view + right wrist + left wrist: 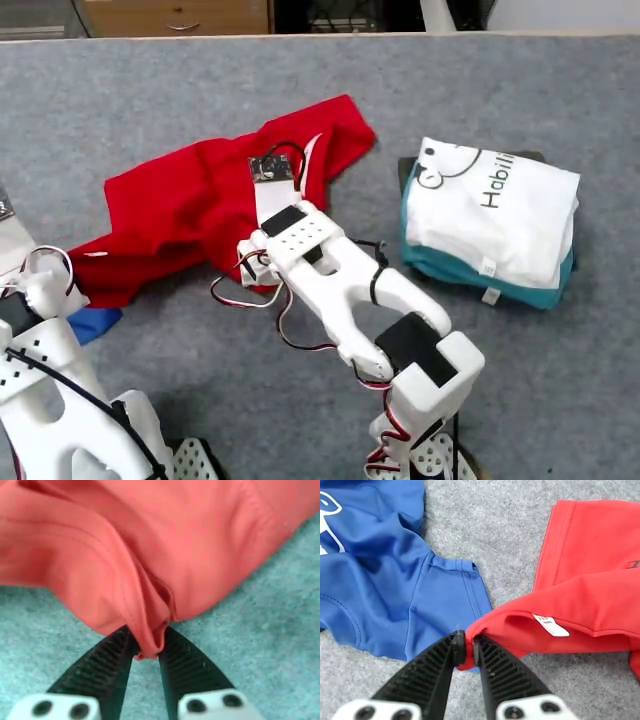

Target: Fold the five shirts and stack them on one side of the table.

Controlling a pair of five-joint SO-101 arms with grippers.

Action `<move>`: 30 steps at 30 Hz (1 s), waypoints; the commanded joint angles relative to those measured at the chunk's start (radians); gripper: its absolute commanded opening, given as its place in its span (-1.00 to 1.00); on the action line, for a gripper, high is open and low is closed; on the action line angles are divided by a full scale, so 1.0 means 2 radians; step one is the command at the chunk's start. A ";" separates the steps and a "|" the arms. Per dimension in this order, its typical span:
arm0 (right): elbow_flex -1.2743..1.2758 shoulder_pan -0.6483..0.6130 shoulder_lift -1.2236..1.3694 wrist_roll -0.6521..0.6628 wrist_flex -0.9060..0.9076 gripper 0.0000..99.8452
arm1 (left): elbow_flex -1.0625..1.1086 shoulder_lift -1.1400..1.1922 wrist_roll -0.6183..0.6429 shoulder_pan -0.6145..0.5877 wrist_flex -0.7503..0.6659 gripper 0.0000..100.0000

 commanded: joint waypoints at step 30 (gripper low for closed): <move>-0.243 0.098 -0.448 0.211 0.041 -0.97 | -0.284 -0.005 0.035 -0.032 0.076 -0.94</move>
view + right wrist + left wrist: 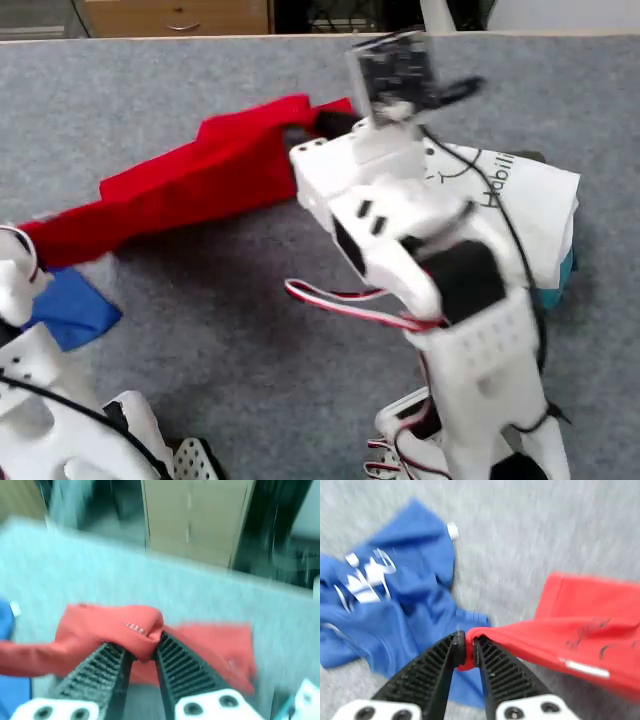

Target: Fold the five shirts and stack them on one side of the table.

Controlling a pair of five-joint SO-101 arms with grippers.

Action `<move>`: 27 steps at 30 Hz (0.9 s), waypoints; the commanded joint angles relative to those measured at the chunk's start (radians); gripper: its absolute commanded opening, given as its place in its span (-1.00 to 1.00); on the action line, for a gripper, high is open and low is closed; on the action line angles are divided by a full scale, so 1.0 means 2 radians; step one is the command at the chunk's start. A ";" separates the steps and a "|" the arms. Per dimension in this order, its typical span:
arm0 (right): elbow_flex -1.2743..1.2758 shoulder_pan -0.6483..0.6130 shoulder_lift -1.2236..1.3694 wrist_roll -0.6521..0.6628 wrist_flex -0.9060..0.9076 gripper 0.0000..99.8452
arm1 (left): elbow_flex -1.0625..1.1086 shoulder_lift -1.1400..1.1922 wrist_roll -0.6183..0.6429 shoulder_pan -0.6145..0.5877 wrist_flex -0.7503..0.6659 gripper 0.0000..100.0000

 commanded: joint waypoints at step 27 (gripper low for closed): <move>-0.245 0.091 0.316 -0.010 -0.082 -0.97 | -0.069 0.110 0.035 0.072 -0.194 -0.94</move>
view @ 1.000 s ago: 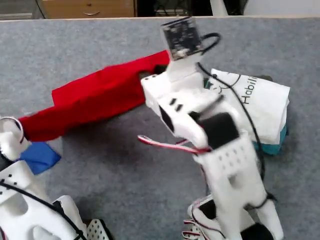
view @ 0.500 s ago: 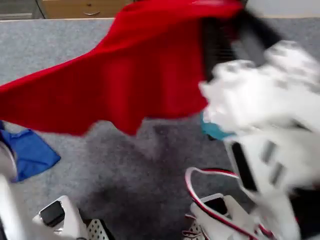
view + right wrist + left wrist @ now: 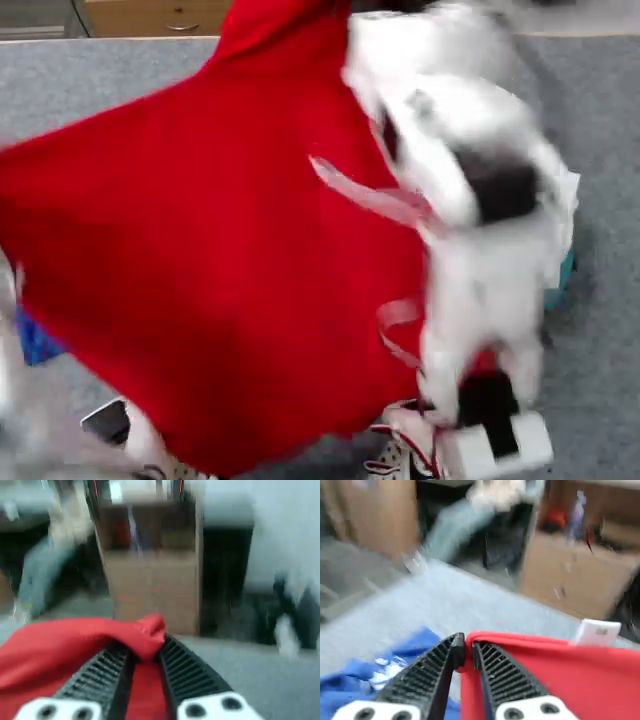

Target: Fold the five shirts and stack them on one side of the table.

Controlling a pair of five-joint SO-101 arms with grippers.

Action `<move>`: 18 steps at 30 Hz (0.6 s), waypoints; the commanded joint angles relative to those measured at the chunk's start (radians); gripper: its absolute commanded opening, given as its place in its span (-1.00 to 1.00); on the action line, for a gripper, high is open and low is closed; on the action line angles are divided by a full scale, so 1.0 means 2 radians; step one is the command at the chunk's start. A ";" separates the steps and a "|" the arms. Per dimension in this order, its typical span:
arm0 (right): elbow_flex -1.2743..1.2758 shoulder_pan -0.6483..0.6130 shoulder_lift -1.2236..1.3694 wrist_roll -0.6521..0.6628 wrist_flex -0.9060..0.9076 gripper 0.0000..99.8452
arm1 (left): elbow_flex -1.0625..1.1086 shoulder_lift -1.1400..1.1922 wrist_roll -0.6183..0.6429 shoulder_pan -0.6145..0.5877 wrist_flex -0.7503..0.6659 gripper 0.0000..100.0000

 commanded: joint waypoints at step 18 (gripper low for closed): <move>-0.411 -0.015 0.481 0.007 -0.002 -0.97 | -0.028 0.370 0.004 0.096 -0.235 -0.94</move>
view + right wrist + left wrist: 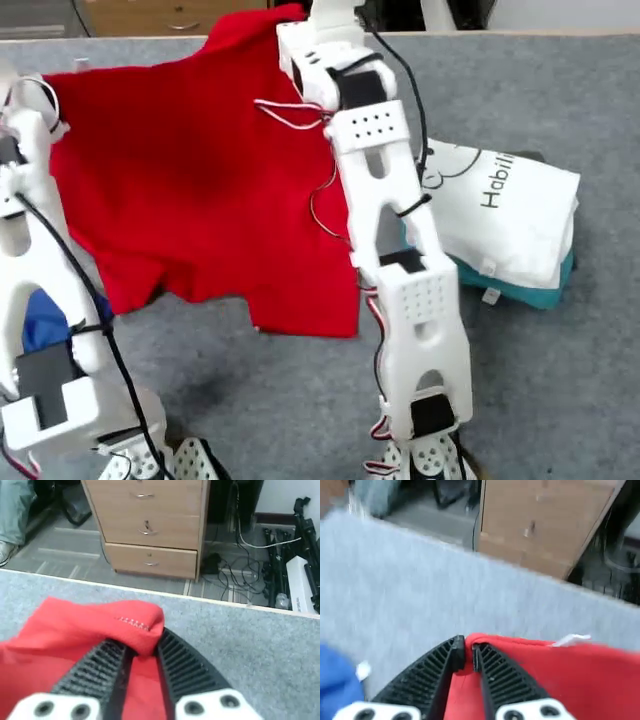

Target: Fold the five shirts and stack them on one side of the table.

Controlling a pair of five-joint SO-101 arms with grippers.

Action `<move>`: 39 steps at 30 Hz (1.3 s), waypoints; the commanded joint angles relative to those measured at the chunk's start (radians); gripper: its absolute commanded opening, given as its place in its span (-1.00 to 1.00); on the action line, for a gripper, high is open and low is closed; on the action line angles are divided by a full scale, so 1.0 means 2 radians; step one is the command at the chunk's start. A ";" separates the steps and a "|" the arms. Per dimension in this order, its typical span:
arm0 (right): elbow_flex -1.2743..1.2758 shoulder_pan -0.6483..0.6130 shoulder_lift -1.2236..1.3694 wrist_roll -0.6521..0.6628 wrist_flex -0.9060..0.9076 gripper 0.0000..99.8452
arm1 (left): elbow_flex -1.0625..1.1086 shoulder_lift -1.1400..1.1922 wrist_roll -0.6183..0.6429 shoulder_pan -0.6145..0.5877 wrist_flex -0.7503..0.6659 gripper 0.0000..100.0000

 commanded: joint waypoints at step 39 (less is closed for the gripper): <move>-0.268 0.066 -0.362 -0.060 0.243 -0.97 | -0.182 -0.563 -0.078 -0.037 0.403 -0.94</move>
